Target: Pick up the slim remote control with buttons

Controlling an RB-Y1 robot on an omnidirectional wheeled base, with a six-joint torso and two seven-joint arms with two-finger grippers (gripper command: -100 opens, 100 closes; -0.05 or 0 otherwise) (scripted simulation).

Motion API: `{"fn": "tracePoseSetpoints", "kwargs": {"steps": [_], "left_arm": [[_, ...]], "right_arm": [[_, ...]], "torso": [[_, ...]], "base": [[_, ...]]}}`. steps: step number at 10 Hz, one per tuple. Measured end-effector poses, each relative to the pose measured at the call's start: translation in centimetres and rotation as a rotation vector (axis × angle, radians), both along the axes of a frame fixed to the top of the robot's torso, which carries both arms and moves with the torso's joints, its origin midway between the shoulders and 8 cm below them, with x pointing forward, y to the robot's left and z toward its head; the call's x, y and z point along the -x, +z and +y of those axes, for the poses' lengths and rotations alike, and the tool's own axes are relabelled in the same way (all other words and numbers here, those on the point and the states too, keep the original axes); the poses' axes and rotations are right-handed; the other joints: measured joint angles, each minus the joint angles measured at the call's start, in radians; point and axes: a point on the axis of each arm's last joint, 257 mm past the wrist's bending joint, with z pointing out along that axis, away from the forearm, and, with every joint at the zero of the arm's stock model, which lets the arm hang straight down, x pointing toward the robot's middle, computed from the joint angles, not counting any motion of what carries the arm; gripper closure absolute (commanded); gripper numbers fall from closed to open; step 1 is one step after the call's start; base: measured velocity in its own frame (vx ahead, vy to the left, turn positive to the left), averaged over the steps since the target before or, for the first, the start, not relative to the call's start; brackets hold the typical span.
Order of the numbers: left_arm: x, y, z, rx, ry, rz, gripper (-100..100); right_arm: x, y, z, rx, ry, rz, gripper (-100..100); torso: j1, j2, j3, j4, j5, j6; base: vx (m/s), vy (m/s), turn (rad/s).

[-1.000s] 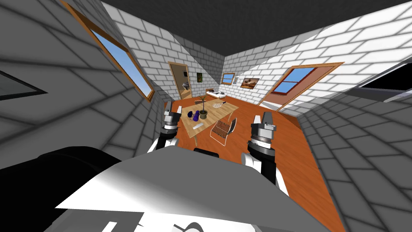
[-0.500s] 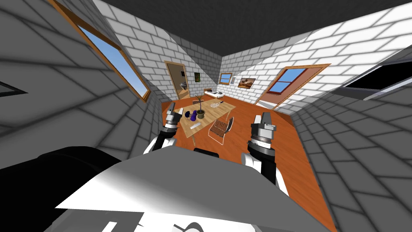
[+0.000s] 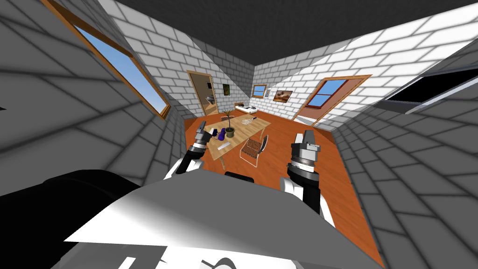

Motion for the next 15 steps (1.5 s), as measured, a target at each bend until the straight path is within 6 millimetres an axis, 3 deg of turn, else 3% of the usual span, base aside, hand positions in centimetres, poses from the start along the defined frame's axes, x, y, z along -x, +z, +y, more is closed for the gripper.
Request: {"fn": "tracePoseSetpoints", "kwargs": {"steps": [10, 15], "left_arm": [[-3.1, -7.4, 4.1, 0.135, 0.01, 0.296, -100], [-3.5, -12.5, 7.1, 0.218, 0.045, 0.468, -100]], "right_arm": [[0.0, 0.0, 0.0, 0.0, 0.0, 0.0, 0], [0.0, 0.0, 0.0, 0.0, 0.0, 0.0, 0]], "torso": [[0.001, -0.001, -0.001, 0.0, 0.0, 0.0], [0.002, -0.001, -0.001, 0.0, 0.0, 0.0]], "base": [[0.018, -0.046, -0.066], [0.034, -0.04, -0.083]]}}
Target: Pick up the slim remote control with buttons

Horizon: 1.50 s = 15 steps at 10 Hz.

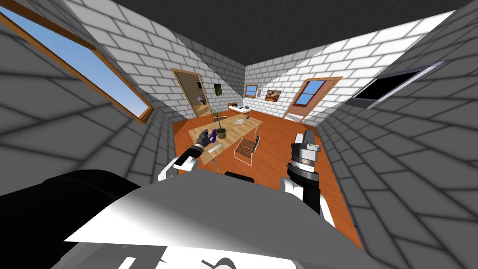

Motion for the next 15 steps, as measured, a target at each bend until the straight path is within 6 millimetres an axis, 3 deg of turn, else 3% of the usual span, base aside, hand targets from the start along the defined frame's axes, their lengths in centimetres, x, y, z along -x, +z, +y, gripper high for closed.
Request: {"fn": "tracePoseSetpoints", "kwargs": {"steps": [3, 9, 15], "left_arm": [[0.1, -3.7, 2.4, 0.056, 0.035, 0.115, -100], [1.1, -8.5, 5.4, 0.135, 0.098, 0.28, -100], [3.5, -14.3, 8.7, 0.234, 0.188, 0.467, -100]], "right_arm": [[0.0, 0.0, 0.0, 0.0, 0.0, 0.0, 0], [0.0, 0.0, 0.0, 0.0, 0.0, 0.0, 0], [0.0, 0.0, 0.0, 0.0, 0.0, 0.0, 0]], "torso": [[0.0, -0.002, -0.001, 0.0, 0.0, 0.0], [0.001, 0.0, 0.0, 0.0, 0.0, 0.0], [0.001, 0.0, 0.0, 0.0, 0.0, 0.0]], "base": [[0.05, -0.034, -0.072], [0.032, -0.019, -0.061], [0.042, -0.016, -0.056]]}}
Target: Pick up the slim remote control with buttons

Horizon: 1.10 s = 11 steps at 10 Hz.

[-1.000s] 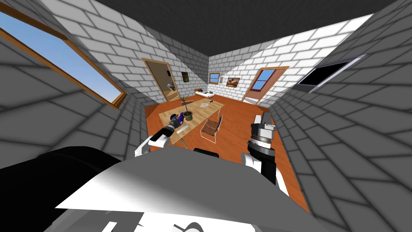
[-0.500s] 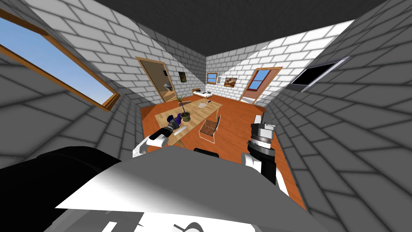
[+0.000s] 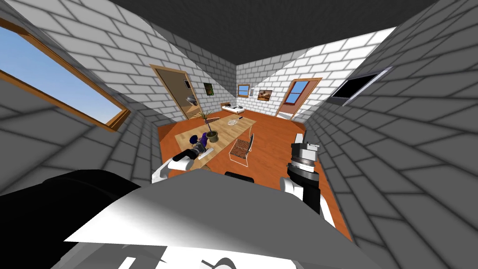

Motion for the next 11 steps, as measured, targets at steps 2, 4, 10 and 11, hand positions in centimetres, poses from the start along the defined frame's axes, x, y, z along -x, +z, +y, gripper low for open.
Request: {"fn": "tracePoseSetpoints", "kwargs": {"steps": [2, 4, 10, 11], "left_arm": [[1.2, -1.6, 1.1, 0.027, 0.03, 0.058, -100], [2.2, -3.8, 2.2, 0.067, 0.072, 0.123, -100], [7.2, -8.5, 5.4, 0.169, 0.188, 0.315, -100], [7.9, -9.4, 6.1, 0.192, 0.216, 0.346, -100]], "right_arm": [[0.0, 0.0, 0.0, 0.0, 0.0, 0.0, 0], [0.0, 0.0, 0.0, 0.0, 0.0, 0.0, 0], [0.0, 0.0, 0.0, 0.0, 0.0, 0.0, 0], [0.0, 0.0, 0.0, 0.0, 0.0, 0.0, 0]], "torso": [[0.0, 0.0, 0.0, 0.0, 0.0, 0.0], [0.001, -0.002, -0.001, 0.0, 0.0, 0.0], [0.001, -0.002, -0.001, 0.0, 0.0, 0.0], [0.002, -0.002, -0.001, 0.0, 0.0, 0.0]], "base": [[0.055, -0.009, -0.098], [0.069, -0.002, -0.084], [0.058, -0.001, -0.072], [0.058, 0.011, -0.068]]}}
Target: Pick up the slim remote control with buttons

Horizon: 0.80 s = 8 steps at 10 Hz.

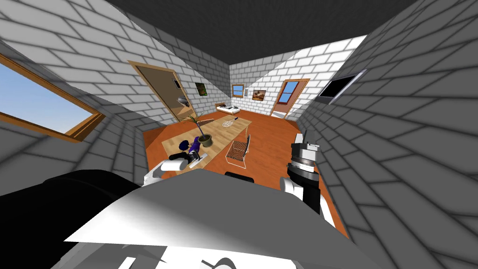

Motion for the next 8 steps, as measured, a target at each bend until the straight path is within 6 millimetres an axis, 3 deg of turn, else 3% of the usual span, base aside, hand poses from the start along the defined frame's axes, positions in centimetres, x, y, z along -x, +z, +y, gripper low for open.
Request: {"fn": "tracePoseSetpoints", "kwargs": {"steps": [2, 8], "left_arm": [[1.6, -1.4, 1.3, 0.04, 0.05, 0.065, -100], [8.5, -5.4, 2.7, 0.158, 0.192, 0.251, -100]], "right_arm": [[0.0, 0.0, 0.0, 0.0, 0.0, 0.0, 0], [0.0, 0.0, 0.0, 0.0, 0.0, 0.0, 0]], "torso": [[0.0, 0.0, 0.0, 0.0, 0.0, 0.0], [0.0, 0.0, 0.0, 0.0, 0.0, 0.0]], "base": [[0.067, 0.011, -0.073], [0.066, 0.02, -0.069]]}}
